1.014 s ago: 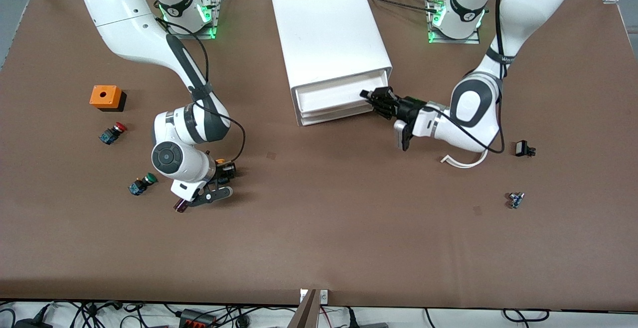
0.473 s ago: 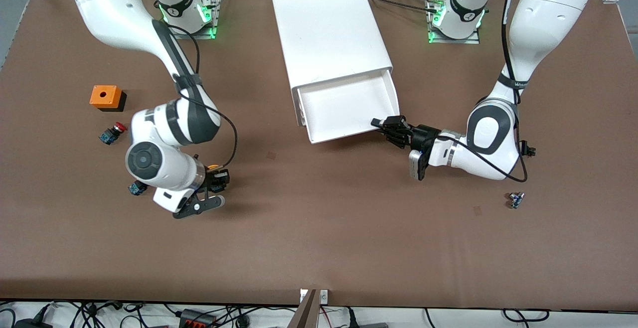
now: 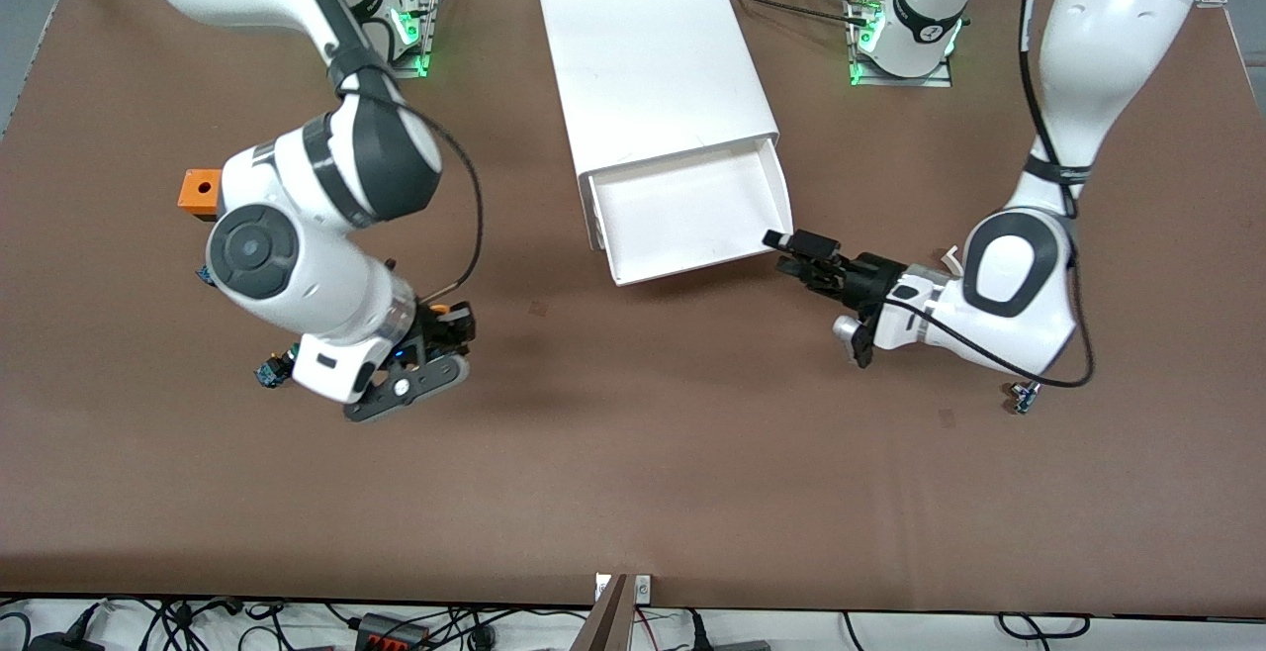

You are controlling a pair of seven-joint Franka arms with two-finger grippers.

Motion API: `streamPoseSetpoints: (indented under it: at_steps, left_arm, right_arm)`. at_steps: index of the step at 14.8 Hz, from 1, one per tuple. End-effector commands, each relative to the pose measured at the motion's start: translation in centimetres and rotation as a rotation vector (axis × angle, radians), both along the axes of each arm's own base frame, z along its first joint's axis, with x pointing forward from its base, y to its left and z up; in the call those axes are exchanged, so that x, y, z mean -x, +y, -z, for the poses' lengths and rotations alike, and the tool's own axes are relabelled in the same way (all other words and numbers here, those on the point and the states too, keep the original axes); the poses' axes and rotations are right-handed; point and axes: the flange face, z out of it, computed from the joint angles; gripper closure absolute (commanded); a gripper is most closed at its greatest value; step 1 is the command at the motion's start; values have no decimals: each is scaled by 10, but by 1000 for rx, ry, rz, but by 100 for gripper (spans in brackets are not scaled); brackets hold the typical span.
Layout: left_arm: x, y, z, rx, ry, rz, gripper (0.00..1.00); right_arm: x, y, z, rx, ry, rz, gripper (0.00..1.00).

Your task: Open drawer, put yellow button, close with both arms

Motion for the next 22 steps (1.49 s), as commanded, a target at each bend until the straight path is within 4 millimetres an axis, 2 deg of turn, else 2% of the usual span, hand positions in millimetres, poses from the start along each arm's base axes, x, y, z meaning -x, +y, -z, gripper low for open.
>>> streamPoseSetpoints:
  at_steps: [1,2,5,9,12,13,14,17,18,22]
  left_arm:
    - [-1,10,-49,-198,60,15,0]
    - [1,15,-67,-290,75,26,0]
    - [8,30,-102,-561,97,61,0]
    - [17,50,-136,-869,6,71,0]
    - [17,68,-161,-970,-42,72,0]
    - [15,71,-186,-977,-64,68,0]
    - [10,75,-194,-974,-72,56,0]
    - [-6,88,-197,-956,-95,28,0]
    - [-7,95,-197,-957,-92,19,0]
    - [-7,96,-194,-969,-80,8,0]
  right_arm:
    - [43,69,-34,-17,-2,41,100]
    - [61,100,-41,-28,-12,63,100]
    - [92,154,-60,-63,-50,87,100]
    - [112,194,-65,-135,-108,125,100]
    - [128,235,-24,-145,-88,175,100]
    - [136,246,-12,-137,-81,175,100]
    - [141,254,-3,-128,-71,169,100]
    - [152,263,1,-118,-56,174,100]
    - [155,265,1,-117,-49,194,100]
    - [163,272,16,-89,-20,207,100]
